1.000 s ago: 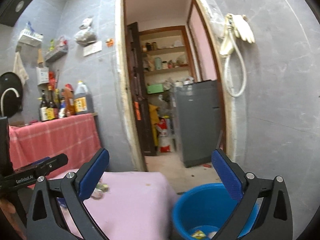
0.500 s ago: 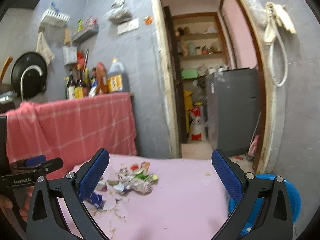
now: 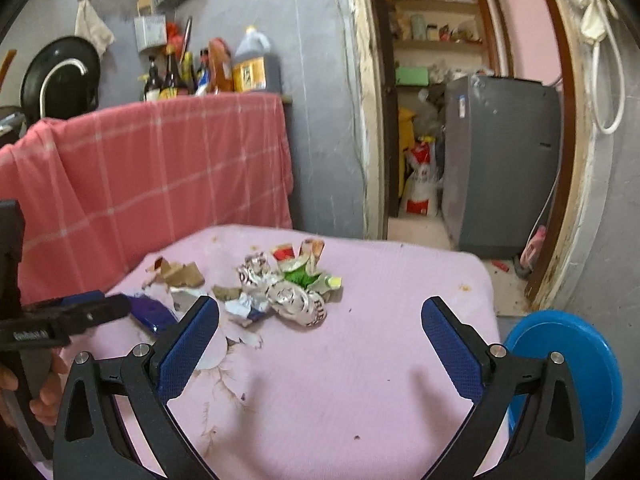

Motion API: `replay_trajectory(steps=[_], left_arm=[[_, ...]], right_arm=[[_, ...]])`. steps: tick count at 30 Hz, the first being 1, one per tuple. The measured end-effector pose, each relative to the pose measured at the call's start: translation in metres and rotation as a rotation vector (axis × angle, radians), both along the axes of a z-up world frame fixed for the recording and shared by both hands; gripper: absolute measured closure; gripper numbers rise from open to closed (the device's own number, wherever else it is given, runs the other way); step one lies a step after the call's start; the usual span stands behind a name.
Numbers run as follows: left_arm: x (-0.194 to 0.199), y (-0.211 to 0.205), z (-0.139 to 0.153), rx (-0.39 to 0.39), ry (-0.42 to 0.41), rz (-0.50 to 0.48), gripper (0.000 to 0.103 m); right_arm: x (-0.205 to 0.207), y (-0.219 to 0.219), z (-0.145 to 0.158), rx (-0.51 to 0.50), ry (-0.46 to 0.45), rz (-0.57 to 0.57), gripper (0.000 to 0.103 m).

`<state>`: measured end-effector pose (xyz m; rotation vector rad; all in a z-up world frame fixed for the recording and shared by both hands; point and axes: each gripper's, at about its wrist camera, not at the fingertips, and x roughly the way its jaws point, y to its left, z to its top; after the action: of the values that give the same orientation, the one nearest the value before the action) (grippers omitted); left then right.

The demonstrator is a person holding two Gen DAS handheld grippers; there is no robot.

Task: Collect trash
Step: 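Grasp the blue wrapper with the left tool while the right tool grasps the crumpled foil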

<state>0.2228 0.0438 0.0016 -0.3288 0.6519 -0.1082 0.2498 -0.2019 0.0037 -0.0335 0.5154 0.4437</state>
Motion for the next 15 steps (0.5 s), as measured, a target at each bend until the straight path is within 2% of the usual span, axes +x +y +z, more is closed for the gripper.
replay_trajectory(steps=[2,5,7,10,11,15], left_arm=[[0.003,0.000,0.002,-0.024,0.015,-0.002,0.007],[0.007,0.002,0.004,-0.064,0.039,-0.004,0.020],[0.010,0.002,0.002,-0.085,0.067,-0.009,0.034],[0.013,0.005,-0.002,-0.120,0.100,-0.013,0.044],[0.013,0.006,-0.002,-0.133,0.105,-0.013,0.045],[0.013,0.009,0.002,-0.168,0.100,-0.018,0.045]], right_arm=[[0.009,0.006,-0.001,-0.008,0.026,0.016,0.010],[0.023,0.017,-0.005,-0.043,0.056,0.038,0.019],[0.033,0.024,-0.010,-0.055,0.089,0.059,0.023],[0.050,0.033,-0.019,-0.070,0.154,0.084,0.033],[0.054,0.035,-0.022,-0.075,0.169,0.087,0.037],[0.068,0.038,-0.030,-0.058,0.229,0.102,0.040]])
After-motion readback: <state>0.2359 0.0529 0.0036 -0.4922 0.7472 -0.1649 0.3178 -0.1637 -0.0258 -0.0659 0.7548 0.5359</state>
